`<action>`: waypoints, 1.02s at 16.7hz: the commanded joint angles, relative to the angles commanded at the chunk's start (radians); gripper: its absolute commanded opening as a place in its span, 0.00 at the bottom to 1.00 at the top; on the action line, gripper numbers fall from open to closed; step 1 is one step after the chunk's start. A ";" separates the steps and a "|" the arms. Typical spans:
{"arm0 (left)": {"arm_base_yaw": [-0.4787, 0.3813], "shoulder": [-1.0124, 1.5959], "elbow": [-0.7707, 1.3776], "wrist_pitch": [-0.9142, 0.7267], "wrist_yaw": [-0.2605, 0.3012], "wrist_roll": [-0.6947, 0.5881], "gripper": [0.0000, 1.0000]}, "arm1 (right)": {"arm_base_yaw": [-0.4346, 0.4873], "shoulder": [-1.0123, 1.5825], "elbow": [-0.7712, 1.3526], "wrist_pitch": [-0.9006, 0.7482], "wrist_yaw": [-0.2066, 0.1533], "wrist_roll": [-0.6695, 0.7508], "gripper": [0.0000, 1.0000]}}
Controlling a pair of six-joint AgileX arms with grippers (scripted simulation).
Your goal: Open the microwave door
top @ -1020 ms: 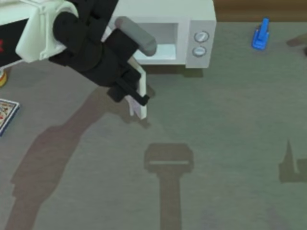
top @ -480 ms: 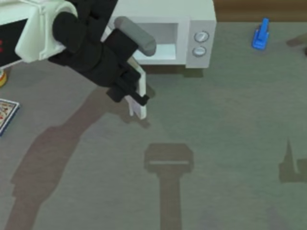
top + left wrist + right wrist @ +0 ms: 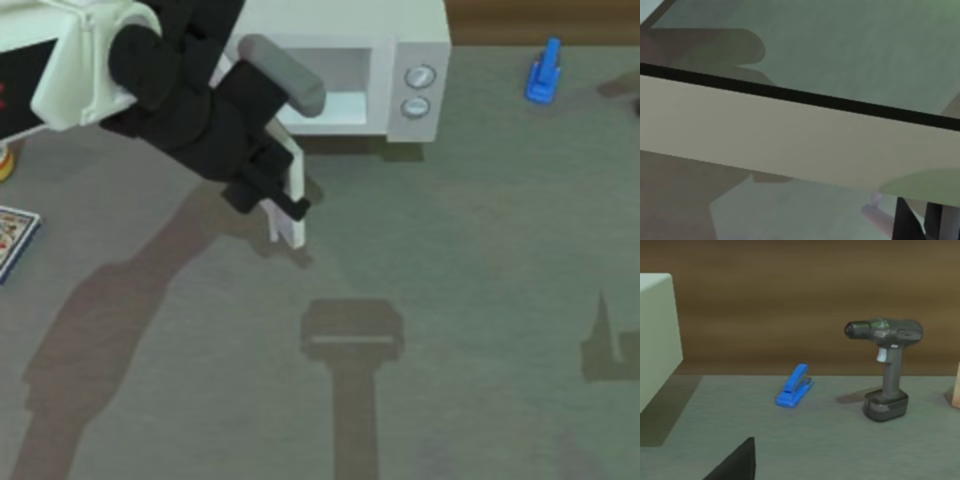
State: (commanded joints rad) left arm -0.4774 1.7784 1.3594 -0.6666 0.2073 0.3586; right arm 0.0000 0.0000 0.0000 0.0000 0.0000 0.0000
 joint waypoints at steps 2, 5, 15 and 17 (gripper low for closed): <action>0.006 -0.004 -0.001 -0.003 0.008 0.016 0.00 | 0.000 0.000 0.000 0.000 0.000 0.000 1.00; 0.036 -0.017 -0.008 -0.019 0.042 0.090 0.00 | 0.000 0.000 0.000 0.000 0.000 0.000 1.00; 0.080 -0.032 -0.024 -0.049 0.092 0.198 0.00 | 0.000 0.000 0.000 0.000 0.000 0.000 1.00; 0.080 -0.032 -0.024 -0.049 0.092 0.198 0.00 | 0.000 0.000 0.000 0.000 0.000 0.000 1.00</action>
State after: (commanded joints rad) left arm -0.3970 1.7462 1.3355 -0.7155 0.2995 0.5566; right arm 0.0000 0.0000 0.0000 0.0000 0.0000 0.0000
